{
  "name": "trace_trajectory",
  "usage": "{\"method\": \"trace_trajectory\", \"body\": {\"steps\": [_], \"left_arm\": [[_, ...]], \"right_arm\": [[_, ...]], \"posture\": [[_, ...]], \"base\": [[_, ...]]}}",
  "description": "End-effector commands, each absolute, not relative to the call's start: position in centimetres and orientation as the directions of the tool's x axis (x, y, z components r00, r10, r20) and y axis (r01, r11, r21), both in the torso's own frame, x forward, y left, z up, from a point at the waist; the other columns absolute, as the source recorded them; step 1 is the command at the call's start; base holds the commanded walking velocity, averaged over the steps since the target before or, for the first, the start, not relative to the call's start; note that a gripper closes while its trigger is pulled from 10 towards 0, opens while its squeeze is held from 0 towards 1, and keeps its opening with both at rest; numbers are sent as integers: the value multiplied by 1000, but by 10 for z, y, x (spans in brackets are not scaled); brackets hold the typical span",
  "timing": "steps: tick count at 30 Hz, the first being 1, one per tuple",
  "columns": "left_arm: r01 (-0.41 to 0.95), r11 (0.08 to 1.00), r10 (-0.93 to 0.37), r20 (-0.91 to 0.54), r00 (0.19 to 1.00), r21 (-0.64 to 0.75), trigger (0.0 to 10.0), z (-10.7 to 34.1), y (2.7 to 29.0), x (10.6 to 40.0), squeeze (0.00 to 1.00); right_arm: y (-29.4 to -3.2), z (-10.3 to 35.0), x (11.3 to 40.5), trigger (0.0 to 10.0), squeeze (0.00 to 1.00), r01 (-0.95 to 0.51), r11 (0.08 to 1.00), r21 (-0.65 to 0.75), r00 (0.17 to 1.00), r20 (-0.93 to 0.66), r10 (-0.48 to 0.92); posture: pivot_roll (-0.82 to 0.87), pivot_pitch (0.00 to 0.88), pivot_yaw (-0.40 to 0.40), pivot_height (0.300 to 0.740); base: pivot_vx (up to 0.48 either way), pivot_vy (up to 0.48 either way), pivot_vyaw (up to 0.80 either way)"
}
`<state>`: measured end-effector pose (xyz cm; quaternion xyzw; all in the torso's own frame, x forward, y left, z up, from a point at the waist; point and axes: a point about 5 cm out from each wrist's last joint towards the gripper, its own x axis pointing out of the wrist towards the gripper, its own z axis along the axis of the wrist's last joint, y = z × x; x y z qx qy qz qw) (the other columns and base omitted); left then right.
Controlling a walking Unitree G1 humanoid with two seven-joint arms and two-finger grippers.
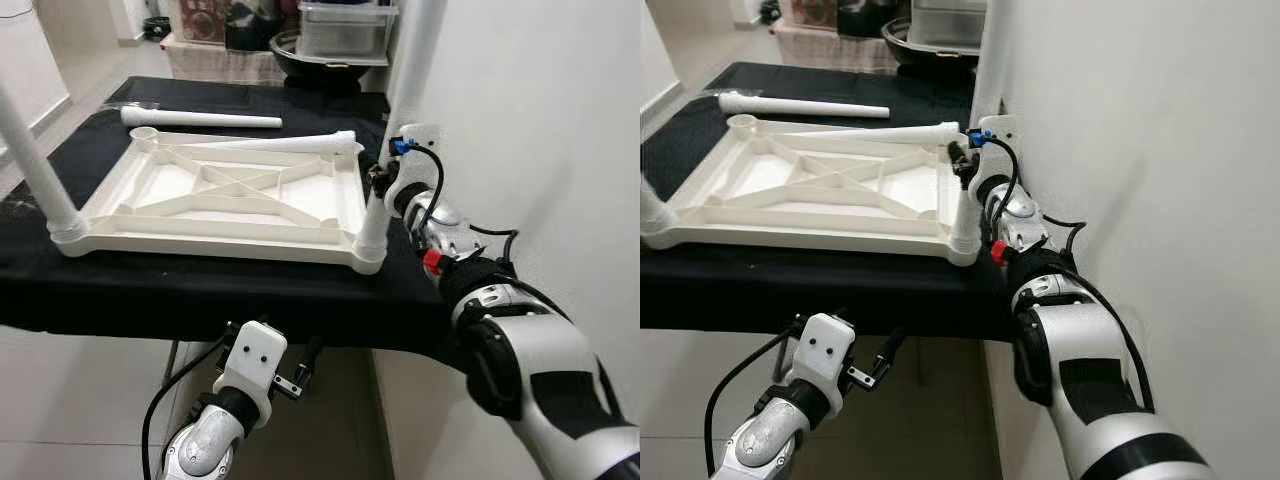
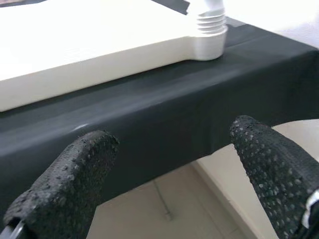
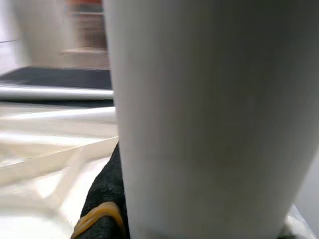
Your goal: Building children table
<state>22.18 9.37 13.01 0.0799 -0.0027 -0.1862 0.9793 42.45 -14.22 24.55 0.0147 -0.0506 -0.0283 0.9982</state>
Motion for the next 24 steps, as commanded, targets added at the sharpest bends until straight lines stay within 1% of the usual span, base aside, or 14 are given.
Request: {"method": "trace_trajectory", "body": {"steps": [1, 3, 5, 6, 7, 8, 13, 14, 16, 18, 19, 22, 23, 24], "left_arm": [[376, 913, -373, -48, 927, 160, 10000, 126, 93, 221, 0], [376, 912, -374, -46, 926, 164, 10000, 126, 92, 221, 0], [377, 912, -374, -46, 926, 164, 10000, 126, 92, 221, 0], [376, 912, -374, -46, 926, 164, 10000, 126, 92, 221, 0], [376, 912, -373, -46, 927, 164, 10000, 126, 92, 221, 0], [374, 913, -371, -47, 927, 164, 10000, 126, 92, 221, 0], [372, 914, -369, -47, 928, 161, 10000, 126, 92, 221, 0], [371, 915, -369, -47, 928, 160, 10000, 126, 92, 221, 0], [371, 915, -369, -47, 928, 160, 10000, 126, 92, 221, 0], [371, 915, -368, -47, 928, 158, 10000, 126, 92, 221, 0], [370, 916, -367, -46, 929, 157, 10000, 126, 91, 222, 0], [370, 916, -368, -47, 929, 156, 10000, 126, 91, 222, 0], [370, 916, -367, -46, 929, 155, 10000, 126, 91, 222, 0], [370, 916, -367, -46, 929, 155, 10000, 126, 91, 222, 0]], "right_arm": [[-154, 224, 421, 0, 0, 237, 969, 64, 971, 0, -237], [-144, 227, 420, 0, 0, 314, 942, 119, 949, 0, -317], [-141, 228, 420, 0, 0, 333, 934, 131, 942, 0, -335], [-132, 229, 420, 706, 0, 324, 934, 147, 945, -5, -327], [-125, 230, 420, 706, 0, 316, 936, 158, 948, -9, -318], [-116, 231, 420, 10000, 0, 271, 947, 175, 962, -9, -273], [-109, 233, 420, 10000, 0, 244, 954, 172, 969, 6, -248], [-101, 237, 420, 10000, 1000, 183, 968, 172, 981, 34, -191], [-101, 237, 420, 10000, 1000, 183, 968, 172, 981, 34, -191], [-102, 241, 420, 10000, 1000, 142, 978, 150, 985, 82, -155], [-107, 242, 421, 10000, 0, 106, 984, 143, 986, 110, -123], [-118, 243, 421, 10000, 0, 77, 987, 137, 986, 135, -96], [-128, 242, 422, 10000, 0, 7, 987, 160, 990, 141, -30], [-128, 242, 422, 10000, 0, 7, 987, 160, 990, 141, -30]], "posture": [[82, 101, -78, 740], [82, 101, -79, 740], [82, 101, -79, 740], [88, 104, -83, 740], [88, 104, -83, 740], [90, 104, -85, 740], [88, 107, -85, 740], [86, 107, -87, 740], [86, 107, -87, 740], [85, 108, -89, 740], [85, 105, -88, 740], [83, 104, -88, 740], [85, 103, -89, 740], [85, 103, -89, 740]], "base": [[0, 0, 0], [0, 0, 0], [0, 0, 0], [0, 0, 0], [0, 0, 0], [0, 0, 0], [0, 0, 0], [0, 0, 0], [0, 0, 0], [0, 0, 0], [0, 0, 0], [0, 0, 0], [0, 0, 0], [0, 0, 0]]}}
